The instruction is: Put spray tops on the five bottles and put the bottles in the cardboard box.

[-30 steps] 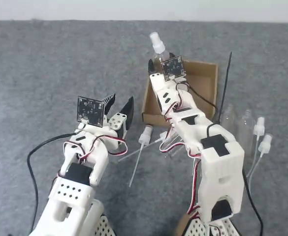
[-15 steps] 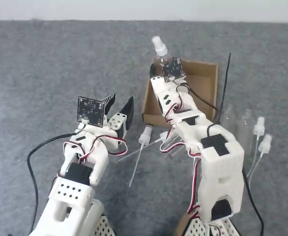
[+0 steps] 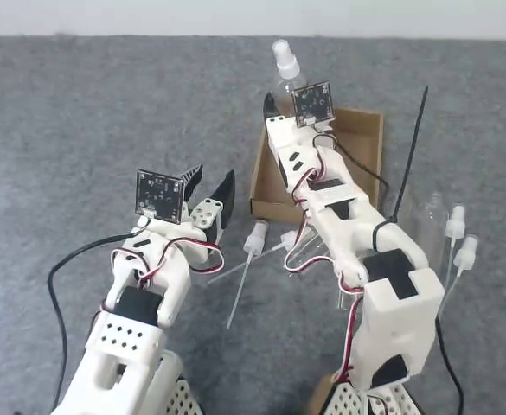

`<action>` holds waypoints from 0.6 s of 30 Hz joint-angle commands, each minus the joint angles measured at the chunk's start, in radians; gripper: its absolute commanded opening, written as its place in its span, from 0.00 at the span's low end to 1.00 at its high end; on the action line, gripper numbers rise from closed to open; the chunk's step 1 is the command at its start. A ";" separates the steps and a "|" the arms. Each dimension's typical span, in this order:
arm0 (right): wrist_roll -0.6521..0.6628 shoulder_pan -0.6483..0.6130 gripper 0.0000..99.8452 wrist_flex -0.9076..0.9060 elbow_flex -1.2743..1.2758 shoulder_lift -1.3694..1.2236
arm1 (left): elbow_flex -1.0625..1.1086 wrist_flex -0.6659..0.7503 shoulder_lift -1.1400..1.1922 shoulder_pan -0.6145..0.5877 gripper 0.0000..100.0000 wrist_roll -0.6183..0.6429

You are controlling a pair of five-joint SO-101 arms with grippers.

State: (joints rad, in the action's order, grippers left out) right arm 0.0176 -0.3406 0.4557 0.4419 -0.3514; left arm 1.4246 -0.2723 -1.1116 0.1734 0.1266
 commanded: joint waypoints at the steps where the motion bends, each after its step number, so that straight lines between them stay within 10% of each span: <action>1: -0.017 0.002 0.17 -0.007 -0.009 0.079 | -0.012 0.026 -0.021 0.003 0.15 -0.008; 18: -0.015 0.005 0.17 -0.005 -0.143 -0.122 | -0.012 0.026 -0.018 0.005 0.15 -0.005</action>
State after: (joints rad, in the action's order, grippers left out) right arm 0.0115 -0.3422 0.4496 0.3667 -0.4925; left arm 1.4246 -0.2723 -1.1116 0.1734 0.1266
